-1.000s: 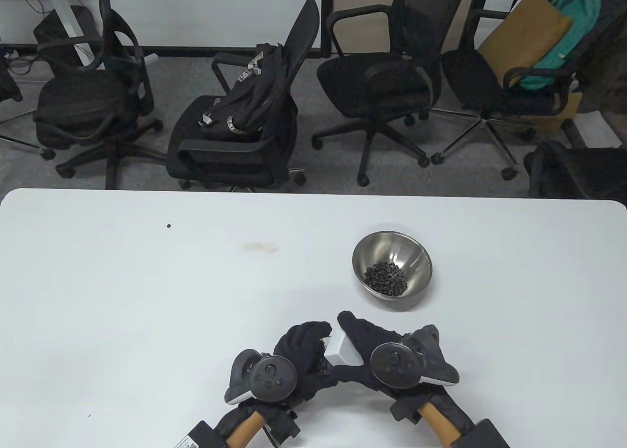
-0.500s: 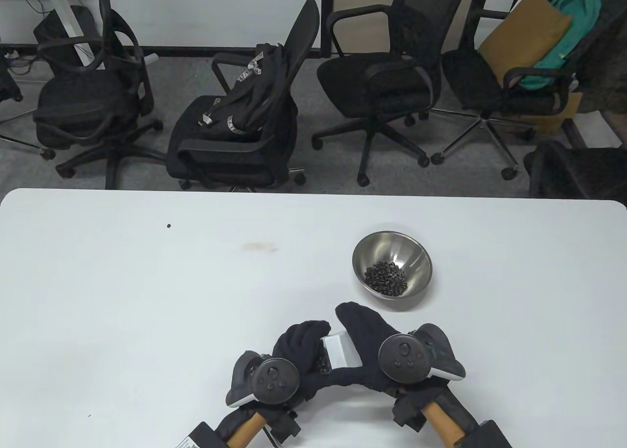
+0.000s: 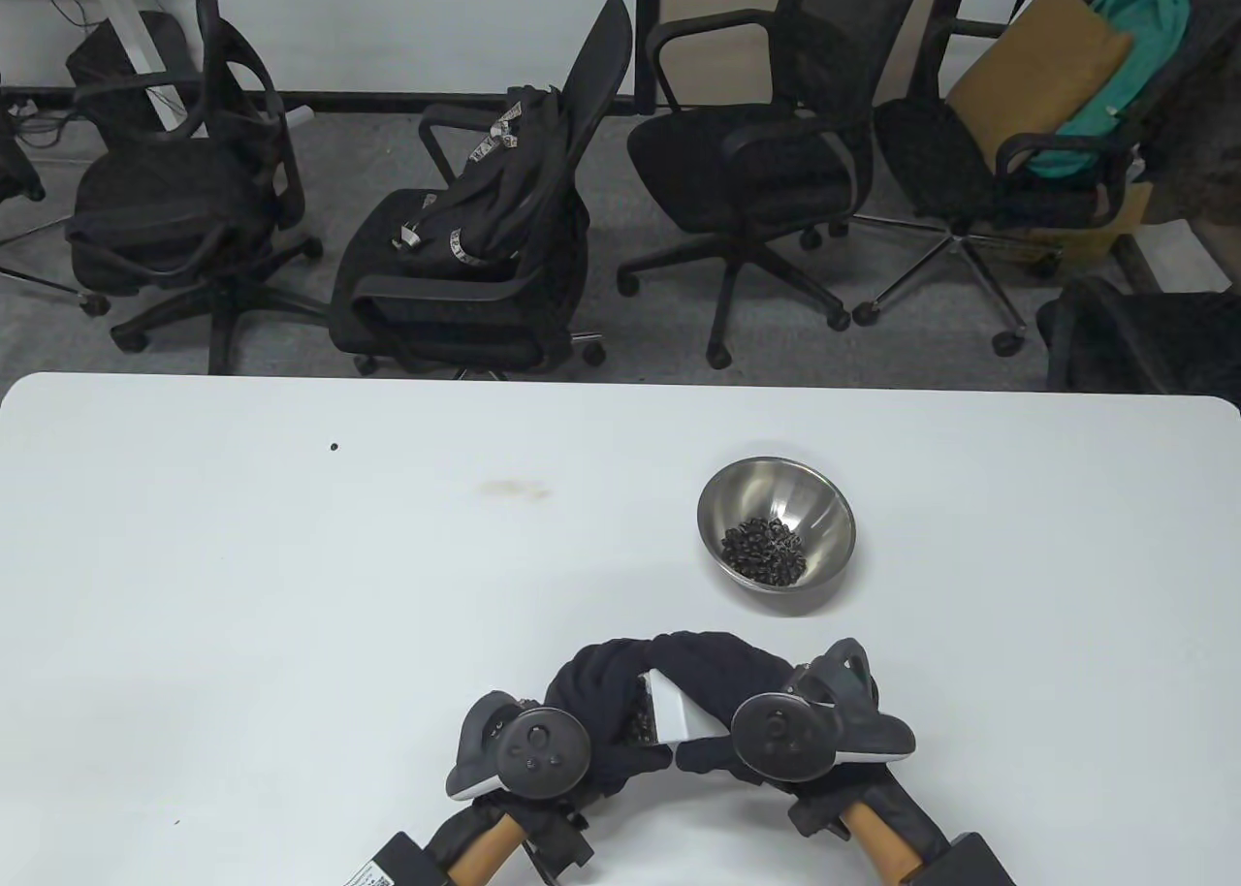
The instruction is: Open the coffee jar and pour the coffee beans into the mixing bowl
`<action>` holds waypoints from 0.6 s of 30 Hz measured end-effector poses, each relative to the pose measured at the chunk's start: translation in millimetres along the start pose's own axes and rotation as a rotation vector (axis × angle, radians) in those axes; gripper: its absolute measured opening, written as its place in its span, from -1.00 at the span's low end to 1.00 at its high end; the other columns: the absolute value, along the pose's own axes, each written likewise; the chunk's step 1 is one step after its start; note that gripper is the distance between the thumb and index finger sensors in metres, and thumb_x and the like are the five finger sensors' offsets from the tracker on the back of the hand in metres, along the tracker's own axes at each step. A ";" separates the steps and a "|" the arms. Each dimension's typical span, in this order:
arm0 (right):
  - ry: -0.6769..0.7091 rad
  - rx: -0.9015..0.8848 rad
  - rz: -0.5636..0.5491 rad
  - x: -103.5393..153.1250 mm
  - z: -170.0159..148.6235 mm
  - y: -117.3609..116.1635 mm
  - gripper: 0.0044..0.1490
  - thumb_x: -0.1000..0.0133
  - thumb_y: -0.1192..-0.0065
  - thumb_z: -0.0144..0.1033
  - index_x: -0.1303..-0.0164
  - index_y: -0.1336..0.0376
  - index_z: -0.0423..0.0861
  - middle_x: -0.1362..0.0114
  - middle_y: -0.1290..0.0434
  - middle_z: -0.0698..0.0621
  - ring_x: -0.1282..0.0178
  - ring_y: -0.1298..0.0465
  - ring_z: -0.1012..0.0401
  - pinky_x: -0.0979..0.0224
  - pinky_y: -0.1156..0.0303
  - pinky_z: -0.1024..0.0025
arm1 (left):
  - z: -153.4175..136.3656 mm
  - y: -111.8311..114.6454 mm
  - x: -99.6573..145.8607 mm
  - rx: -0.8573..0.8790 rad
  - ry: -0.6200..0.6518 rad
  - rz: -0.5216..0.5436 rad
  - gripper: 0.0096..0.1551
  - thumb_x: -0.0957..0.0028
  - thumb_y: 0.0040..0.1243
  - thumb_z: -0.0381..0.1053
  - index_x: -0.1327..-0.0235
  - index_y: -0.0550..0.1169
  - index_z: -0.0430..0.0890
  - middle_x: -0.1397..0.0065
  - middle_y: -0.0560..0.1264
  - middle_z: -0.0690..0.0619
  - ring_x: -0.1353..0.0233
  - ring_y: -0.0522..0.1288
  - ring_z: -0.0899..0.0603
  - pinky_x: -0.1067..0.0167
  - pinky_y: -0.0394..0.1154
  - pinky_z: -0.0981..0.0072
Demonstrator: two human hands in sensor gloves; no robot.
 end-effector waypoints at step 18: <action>-0.199 -0.160 -0.082 1.5 -23.1 -4.5 0.18 -0.20 -0.19 0.28 -0.57 -0.13 -0.51 -0.34 -0.46 -0.43 -0.13 -0.62 -0.12 -0.19 -0.64 0.15 | 5.0 -0.1 1.4 -0.058 -0.001 0.034 0.15 0.02 0.58 0.10 -0.66 0.20 -0.29 -0.60 0.25 -0.29 -0.54 0.33 -0.40 -0.50 0.27 -0.33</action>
Point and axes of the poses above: the tracker on the back of each hand, its own z axis roughly to the thumb side, its own x axis roughly from the fingertips to the wrist, y = z × x, the point moved 5 cm from there along -x, roughly from the wrist to the fingertips
